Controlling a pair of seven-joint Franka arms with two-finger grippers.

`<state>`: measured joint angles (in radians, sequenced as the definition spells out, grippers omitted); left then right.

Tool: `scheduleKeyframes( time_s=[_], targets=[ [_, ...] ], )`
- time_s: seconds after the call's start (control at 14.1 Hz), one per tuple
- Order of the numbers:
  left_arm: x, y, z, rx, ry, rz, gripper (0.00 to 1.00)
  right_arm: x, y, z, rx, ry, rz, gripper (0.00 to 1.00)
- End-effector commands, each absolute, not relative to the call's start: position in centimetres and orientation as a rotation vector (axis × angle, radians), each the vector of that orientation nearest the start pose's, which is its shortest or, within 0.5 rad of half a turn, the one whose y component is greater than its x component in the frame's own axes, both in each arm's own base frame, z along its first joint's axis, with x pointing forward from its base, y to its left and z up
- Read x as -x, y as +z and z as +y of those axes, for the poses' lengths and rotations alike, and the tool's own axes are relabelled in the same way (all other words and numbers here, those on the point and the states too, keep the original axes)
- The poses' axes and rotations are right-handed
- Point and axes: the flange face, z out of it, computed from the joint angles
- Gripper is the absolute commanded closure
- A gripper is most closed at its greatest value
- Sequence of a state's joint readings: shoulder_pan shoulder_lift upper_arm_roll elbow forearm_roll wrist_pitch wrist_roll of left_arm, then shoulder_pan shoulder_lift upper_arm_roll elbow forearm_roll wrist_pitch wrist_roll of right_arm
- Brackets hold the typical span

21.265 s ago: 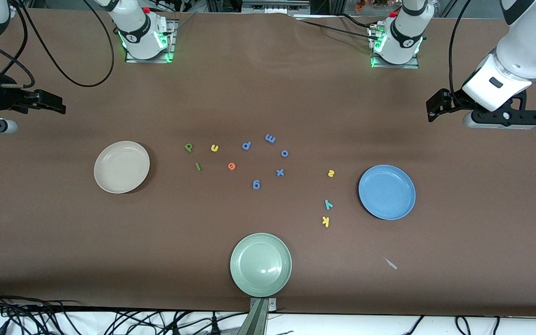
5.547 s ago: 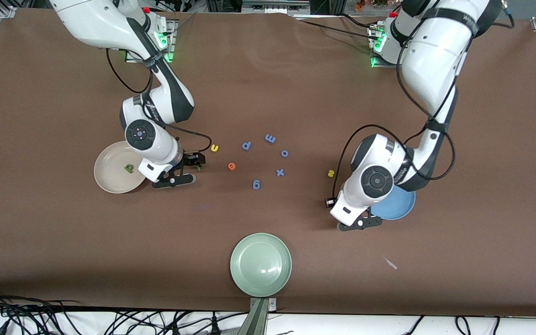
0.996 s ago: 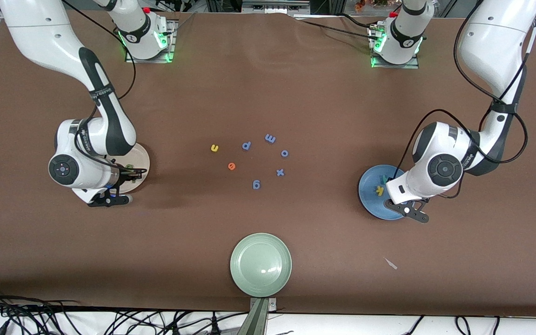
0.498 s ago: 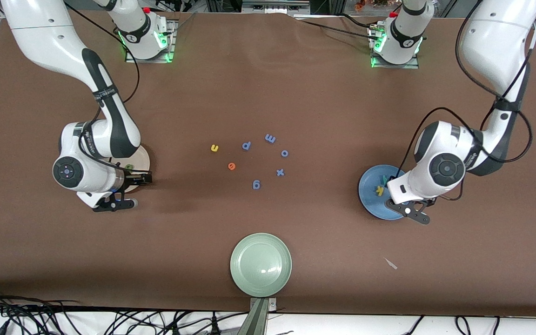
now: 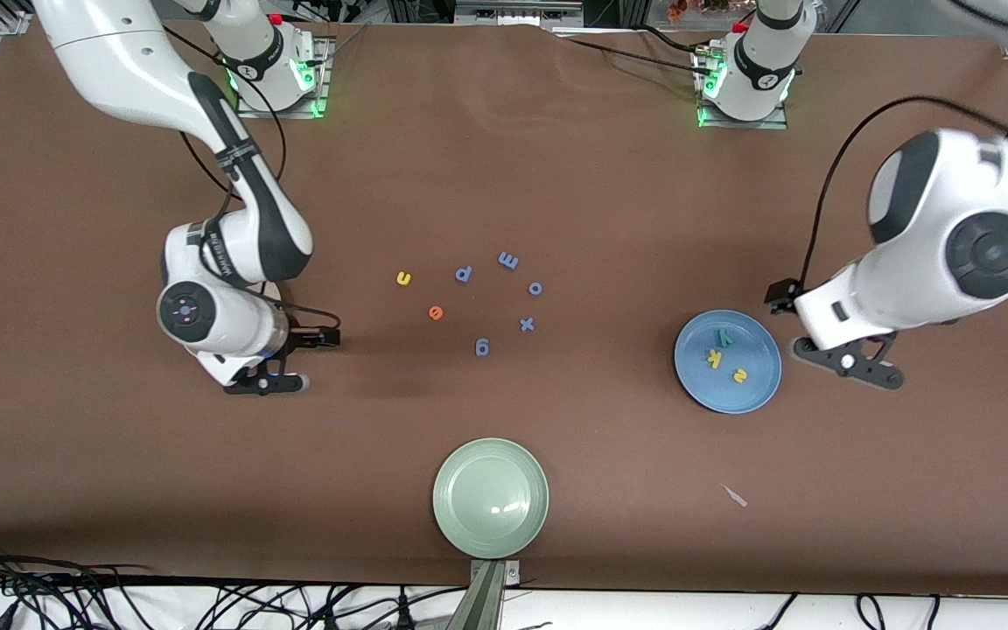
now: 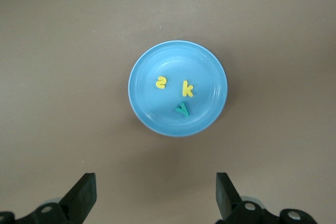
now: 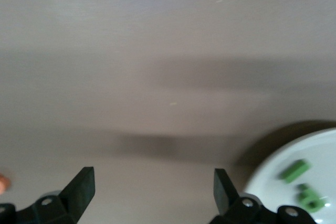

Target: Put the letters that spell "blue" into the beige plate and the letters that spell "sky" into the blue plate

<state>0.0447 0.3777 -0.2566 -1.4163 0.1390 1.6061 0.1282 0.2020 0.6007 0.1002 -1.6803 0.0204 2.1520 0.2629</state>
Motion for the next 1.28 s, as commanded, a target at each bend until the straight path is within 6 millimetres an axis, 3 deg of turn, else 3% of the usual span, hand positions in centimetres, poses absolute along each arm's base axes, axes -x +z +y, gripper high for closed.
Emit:
scheduleKeyframes(
  time_s=[0.0,0.07,0.14,0.28,0.43,0.57,0.78,1.0,1.21],
  targets=[
    [-62.3,53.4,-9.0,3.049,0.264,0.536,0.0,-62.9,25.4,22.3,3.094,0.222,0.111,0.0],
    [-61.0,55.8,-8.5,3.058,0.219,0.505,0.0,-62.4,26.6,23.0,3.09,0.219,0.15,0.0],
    [-60.2,57.1,-8.0,3.071,0.196,0.488,0.0,-61.3,27.6,24.4,3.081,0.248,0.18,0.0],
    [-58.0,59.4,-7.3,3.065,0.114,0.454,0.0,-60.0,29.0,25.0,3.086,0.276,0.259,0.0],
    [-54.5,60.0,-4.9,3.085,-0.05,0.383,0.0,-57.9,29.1,25.9,3.085,0.281,0.306,0.0],
    [-52.1,59.9,-4.4,3.181,-0.1,0.293,0.0,-55.9,28.6,27.1,3.077,0.267,0.363,0.0],
    [-51.7,59.5,-3.9,3.206,-0.05,-0.016,0.0,-53.6,26.7,29.4,3.05,0.194,0.434,0.0],
    [-52.6,59.3,-3.7,3.19,0.017,-0.009,0.0,-51.1,24.1,29.0,3.04,0.137,0.421,0.0],
    [-52.6,60.3,-4.6,3.152,0.045,0.034,0.0,-49.1,22.4,30.6,3.04,0.119,0.368,0.0]
  ],
)
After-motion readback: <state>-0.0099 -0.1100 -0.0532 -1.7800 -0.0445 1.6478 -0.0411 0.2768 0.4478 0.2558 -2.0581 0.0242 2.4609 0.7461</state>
